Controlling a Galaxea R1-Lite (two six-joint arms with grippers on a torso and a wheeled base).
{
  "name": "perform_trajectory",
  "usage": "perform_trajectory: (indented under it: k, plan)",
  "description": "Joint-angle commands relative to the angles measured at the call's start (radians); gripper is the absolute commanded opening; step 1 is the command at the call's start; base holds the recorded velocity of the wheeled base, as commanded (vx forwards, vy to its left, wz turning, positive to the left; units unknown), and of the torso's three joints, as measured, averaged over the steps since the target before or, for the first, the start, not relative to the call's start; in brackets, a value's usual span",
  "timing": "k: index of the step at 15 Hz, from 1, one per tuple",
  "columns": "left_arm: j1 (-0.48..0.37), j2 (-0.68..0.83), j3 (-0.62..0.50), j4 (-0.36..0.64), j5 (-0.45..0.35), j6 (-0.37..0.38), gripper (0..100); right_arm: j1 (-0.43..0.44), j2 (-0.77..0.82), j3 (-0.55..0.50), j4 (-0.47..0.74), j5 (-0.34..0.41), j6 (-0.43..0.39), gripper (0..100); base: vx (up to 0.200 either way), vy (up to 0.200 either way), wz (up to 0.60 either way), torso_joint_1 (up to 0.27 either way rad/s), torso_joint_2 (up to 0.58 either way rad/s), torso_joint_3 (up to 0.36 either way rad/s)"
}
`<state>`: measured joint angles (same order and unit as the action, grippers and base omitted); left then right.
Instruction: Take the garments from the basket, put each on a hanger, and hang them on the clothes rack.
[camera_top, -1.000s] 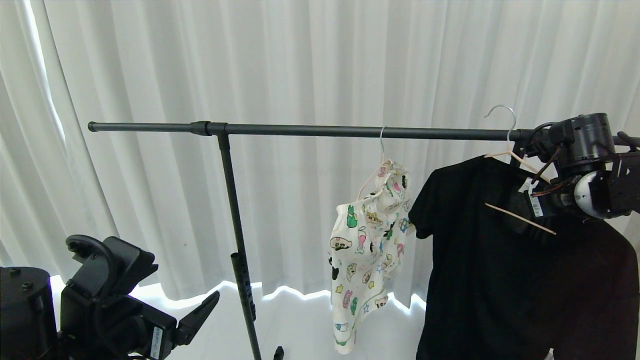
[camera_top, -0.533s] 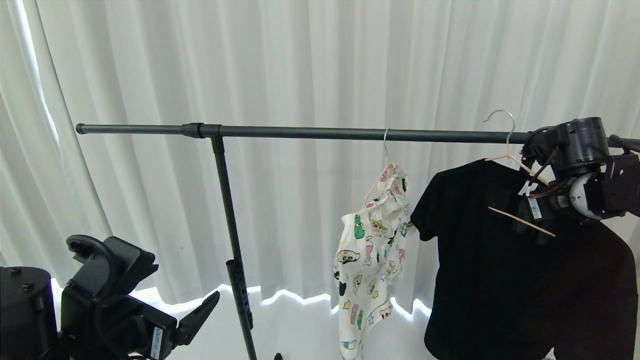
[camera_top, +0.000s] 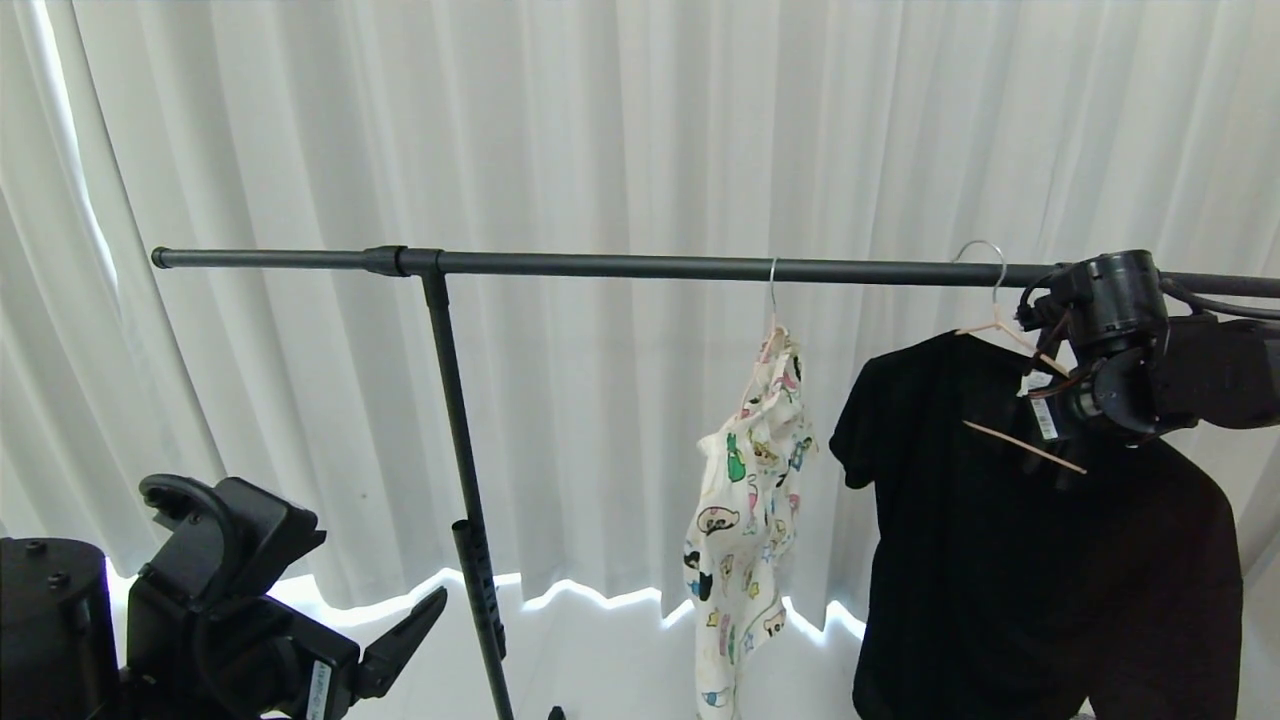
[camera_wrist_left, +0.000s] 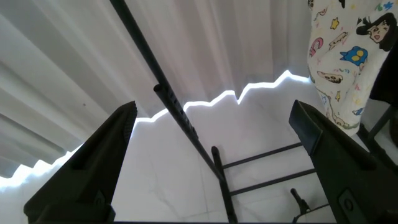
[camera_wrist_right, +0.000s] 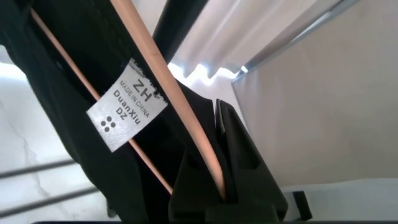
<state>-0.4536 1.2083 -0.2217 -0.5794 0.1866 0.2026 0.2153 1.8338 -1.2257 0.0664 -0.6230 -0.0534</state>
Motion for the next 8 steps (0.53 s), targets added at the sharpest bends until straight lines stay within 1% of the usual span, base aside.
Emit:
perform_trajectory:
  k: [1, 4, 7, 8]
  plan:
    - [0.000, 0.002, 0.001, 0.000, 0.001, 0.000, 100, 0.001, 0.016, 0.005, 0.000, 0.000, 0.000, 0, 0.000, 0.000, 0.00, 0.000, 0.00, 0.000]
    - [0.000, 0.002, 0.001, 0.000, 0.001, 0.000, 100, 0.001, 0.031, 0.002, 0.000, 0.000, 0.017, 0, 0.000, 0.000, 0.00, 0.000, 0.00, 0.000]
    - [0.000, 0.002, 0.001, 0.000, 0.001, 0.001, 100, 0.001, 0.030, 0.003, 0.000, 0.000, 0.017, 0, 0.000, 0.000, 0.00, 0.000, 0.00, 0.000]
    - [0.000, 0.002, 0.001, 0.000, 0.001, 0.000, 100, 0.003, 0.025, 0.003, -0.002, 0.000, 0.023, 100, 0.000, 0.000, 0.00, 0.000, 0.00, 0.000]
